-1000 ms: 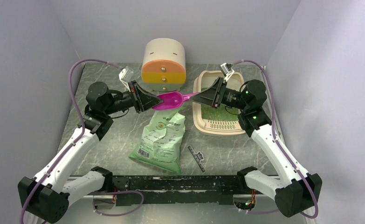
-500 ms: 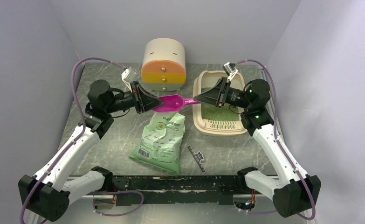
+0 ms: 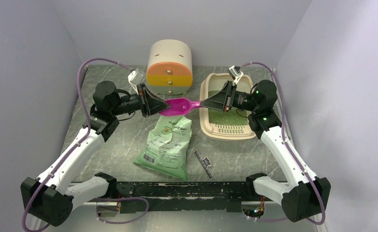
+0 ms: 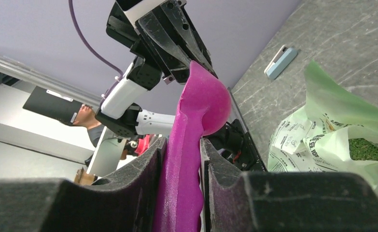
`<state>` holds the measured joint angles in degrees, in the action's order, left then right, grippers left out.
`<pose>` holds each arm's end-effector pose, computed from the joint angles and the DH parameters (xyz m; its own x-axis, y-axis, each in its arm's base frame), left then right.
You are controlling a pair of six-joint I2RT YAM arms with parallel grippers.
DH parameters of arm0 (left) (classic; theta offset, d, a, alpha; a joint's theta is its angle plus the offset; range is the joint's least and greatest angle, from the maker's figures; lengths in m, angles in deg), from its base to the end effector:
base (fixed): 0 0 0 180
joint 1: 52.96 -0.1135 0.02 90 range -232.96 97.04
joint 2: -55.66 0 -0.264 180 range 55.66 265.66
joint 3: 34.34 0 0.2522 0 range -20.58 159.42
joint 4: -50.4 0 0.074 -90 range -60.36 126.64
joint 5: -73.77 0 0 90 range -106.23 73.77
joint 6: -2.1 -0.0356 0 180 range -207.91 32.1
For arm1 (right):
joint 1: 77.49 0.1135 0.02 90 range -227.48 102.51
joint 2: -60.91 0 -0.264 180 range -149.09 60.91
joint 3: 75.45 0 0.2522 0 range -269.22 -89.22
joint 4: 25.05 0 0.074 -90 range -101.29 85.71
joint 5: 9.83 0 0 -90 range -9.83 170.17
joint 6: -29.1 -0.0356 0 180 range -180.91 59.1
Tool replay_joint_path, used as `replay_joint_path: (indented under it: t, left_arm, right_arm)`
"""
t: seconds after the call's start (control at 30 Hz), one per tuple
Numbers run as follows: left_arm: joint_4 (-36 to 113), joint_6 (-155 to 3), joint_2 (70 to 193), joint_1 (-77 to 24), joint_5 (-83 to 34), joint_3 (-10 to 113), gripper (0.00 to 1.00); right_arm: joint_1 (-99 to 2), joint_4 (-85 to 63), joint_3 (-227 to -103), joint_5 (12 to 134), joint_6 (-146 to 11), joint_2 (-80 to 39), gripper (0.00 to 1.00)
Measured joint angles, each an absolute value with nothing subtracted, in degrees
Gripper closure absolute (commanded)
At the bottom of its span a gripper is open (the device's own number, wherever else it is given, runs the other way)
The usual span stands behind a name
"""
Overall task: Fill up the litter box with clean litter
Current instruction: 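Adjust the spatula, then scoop the cat litter from the cat litter bag.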
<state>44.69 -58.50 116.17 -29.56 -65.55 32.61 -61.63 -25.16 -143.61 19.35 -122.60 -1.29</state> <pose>0.2076 -0.1192 0.3728 -0.4585 -0.1502 -0.8759 0.8376 0.2563 -0.4824 0.2210 0.0951 0.3829 -0.8044 0.2177 -0.5527 -0.5487 0.0844 0.8318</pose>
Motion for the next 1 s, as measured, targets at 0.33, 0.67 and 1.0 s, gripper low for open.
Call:
replay_joint_path:
  t: [0.33,0.67,1.0]
  left_arm:
    - [36.0,-65.9,118.1,-29.9,-61.7,37.3,0.07]
    - [21.5,-80.8,132.4,-33.3,-59.1,42.3,0.08]
    - [14.9,-91.4,140.4,-31.6,-63.1,44.1,0.18]
  right_arm:
    - [-62.5,-5.9,-152.8,27.9,-110.3,-1.9,1.00]
    - [-63.7,27.0,-170.2,56.7,-90.4,-3.0,1.00]
    - [-63.7,36.7,-167.1,55.3,-85.1,-9.5,1.00]
